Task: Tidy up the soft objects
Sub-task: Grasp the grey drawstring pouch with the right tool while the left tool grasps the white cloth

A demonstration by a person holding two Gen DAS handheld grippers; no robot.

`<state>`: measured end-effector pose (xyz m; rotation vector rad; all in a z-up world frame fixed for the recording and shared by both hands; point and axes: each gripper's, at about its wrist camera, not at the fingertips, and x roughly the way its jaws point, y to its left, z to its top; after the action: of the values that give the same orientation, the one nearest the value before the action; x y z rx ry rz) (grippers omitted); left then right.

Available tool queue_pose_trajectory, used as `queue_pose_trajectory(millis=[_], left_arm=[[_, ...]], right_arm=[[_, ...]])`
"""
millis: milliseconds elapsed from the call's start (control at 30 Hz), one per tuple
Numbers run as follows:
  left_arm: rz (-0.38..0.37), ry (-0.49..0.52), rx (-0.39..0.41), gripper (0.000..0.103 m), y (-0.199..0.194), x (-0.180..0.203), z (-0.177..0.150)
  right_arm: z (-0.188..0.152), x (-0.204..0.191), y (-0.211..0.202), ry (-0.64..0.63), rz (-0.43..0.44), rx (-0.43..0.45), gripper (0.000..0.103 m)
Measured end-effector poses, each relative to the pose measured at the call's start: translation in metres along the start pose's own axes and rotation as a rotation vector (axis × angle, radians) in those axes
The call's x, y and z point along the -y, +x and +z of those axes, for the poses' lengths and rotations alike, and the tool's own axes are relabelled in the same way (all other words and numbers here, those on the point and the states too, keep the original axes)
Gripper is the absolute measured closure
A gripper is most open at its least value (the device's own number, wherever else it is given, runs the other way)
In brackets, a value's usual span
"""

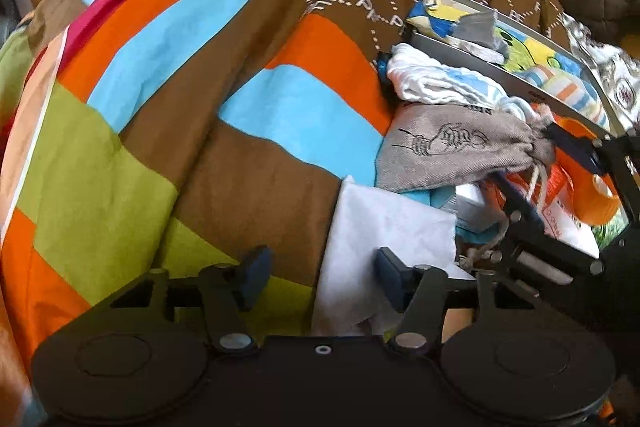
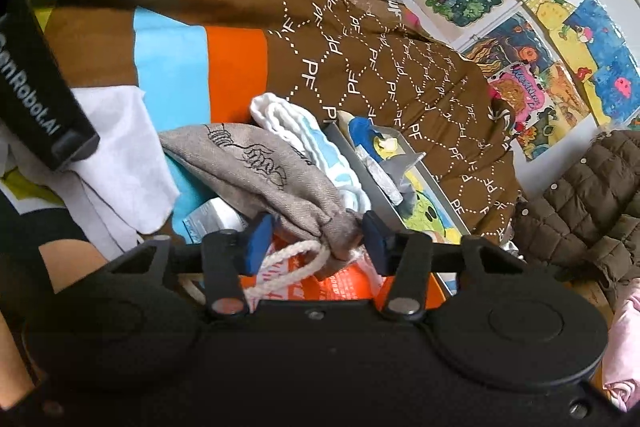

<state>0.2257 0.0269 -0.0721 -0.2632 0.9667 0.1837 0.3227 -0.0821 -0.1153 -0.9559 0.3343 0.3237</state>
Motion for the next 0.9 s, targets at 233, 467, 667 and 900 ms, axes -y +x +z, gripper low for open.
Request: queue_pose_trajectory(millis=[233,467,667,900], left_arm=[[0.011,0.094,0.039,0.069,-0.006,0.011,-0.003],[0.015,0.089,0.056,0.086,-0.010,0.009,-0.003],[0.001,0.071,0.079,0.094,-0.016,0.007,-0.003],[-0.033,0.099,0.150,0.098,-0.032,0.015,-0.005]], right_arm=[[-0.003,0.008,0.001,0.052,0.010,-0.013,0.080],[-0.002,0.031,-0.004,0.235,0.050,-0.016,0.086],[-0.003,0.050,-0.014,0.365,0.074,0.000,0.087],[0.000,0.074,-0.034,0.443,0.076,0.045,0.087]])
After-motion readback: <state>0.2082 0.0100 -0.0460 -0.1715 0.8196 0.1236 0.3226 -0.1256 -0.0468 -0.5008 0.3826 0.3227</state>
